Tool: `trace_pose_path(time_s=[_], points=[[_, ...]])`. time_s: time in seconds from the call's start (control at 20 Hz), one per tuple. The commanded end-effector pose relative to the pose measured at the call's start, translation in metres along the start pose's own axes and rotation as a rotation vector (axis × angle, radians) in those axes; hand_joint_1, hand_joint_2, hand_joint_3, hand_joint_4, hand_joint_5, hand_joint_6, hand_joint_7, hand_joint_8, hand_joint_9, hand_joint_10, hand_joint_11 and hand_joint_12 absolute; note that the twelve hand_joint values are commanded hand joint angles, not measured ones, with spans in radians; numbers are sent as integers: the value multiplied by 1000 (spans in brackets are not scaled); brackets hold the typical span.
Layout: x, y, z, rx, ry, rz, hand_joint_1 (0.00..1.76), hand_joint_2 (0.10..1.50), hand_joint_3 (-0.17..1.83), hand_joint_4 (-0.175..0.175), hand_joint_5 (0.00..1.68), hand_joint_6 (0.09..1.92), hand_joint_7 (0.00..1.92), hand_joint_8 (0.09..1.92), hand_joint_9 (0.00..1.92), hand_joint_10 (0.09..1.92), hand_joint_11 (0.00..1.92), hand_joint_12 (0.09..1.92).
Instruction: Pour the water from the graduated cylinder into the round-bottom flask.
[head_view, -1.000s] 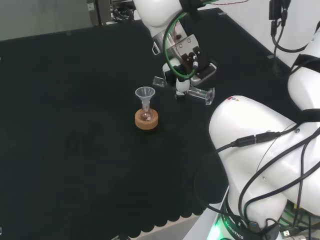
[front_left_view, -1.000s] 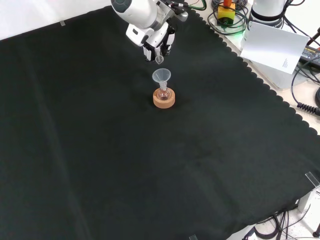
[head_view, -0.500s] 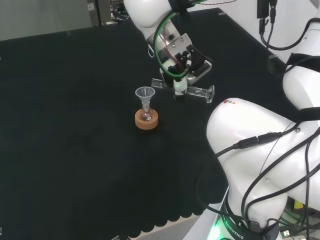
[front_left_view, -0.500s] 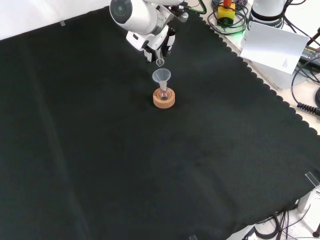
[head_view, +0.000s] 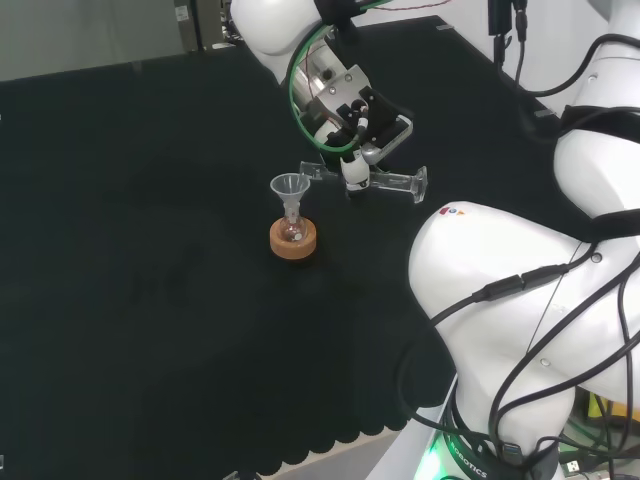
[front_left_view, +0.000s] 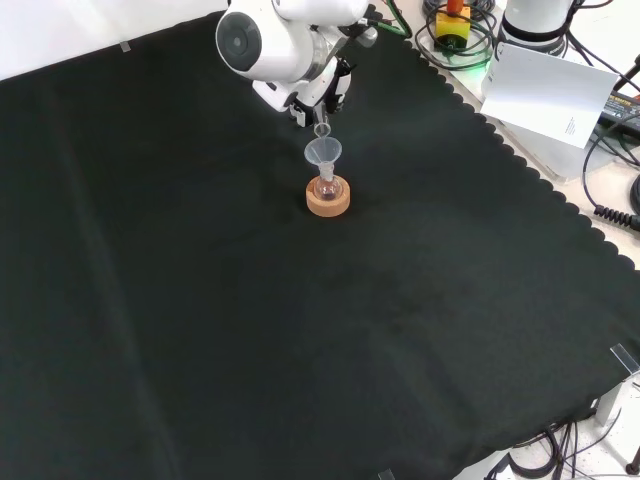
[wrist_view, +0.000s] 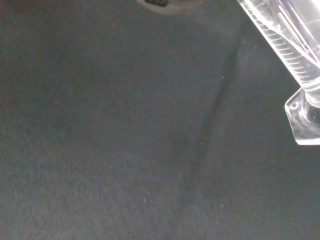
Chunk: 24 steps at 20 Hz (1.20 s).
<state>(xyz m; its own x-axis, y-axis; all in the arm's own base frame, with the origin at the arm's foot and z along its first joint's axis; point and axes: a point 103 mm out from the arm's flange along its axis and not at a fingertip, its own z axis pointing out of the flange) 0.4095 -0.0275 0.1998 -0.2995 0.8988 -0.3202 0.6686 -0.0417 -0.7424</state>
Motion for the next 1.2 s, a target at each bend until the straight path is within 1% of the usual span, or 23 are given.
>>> trace_pose_path(time_s=[0.05,0.15,0.3,0.5,0.8,0.9,1.1,1.2], points=[[-1,-4,-2,49,-17,19,1244,1080,-11,17,1069,957,1090,782,1406,92,1213,731],[-1,-5,-3,58,-23,21,1243,1081,-10,17,1068,957,1090,783,1406,91,1213,731],[4,-7,-6,67,-52,23,1243,1081,-10,18,1068,957,1089,784,1406,91,1213,731],[7,-8,-7,90,-64,31,1243,1081,-10,19,1067,957,1089,785,1405,90,1213,731],[9,-12,-12,104,-82,49,1243,1081,-10,20,1065,959,1089,786,1405,89,1214,731],[10,-13,-15,124,-86,55,1242,1081,-10,21,1064,959,1089,787,1405,89,1215,731],[12,-15,-18,137,-98,68,1241,1082,-9,24,1060,962,1089,790,1406,88,1217,731],[13,-15,-19,149,-104,82,1241,1082,-9,24,1059,963,1089,791,1406,87,1218,731]])
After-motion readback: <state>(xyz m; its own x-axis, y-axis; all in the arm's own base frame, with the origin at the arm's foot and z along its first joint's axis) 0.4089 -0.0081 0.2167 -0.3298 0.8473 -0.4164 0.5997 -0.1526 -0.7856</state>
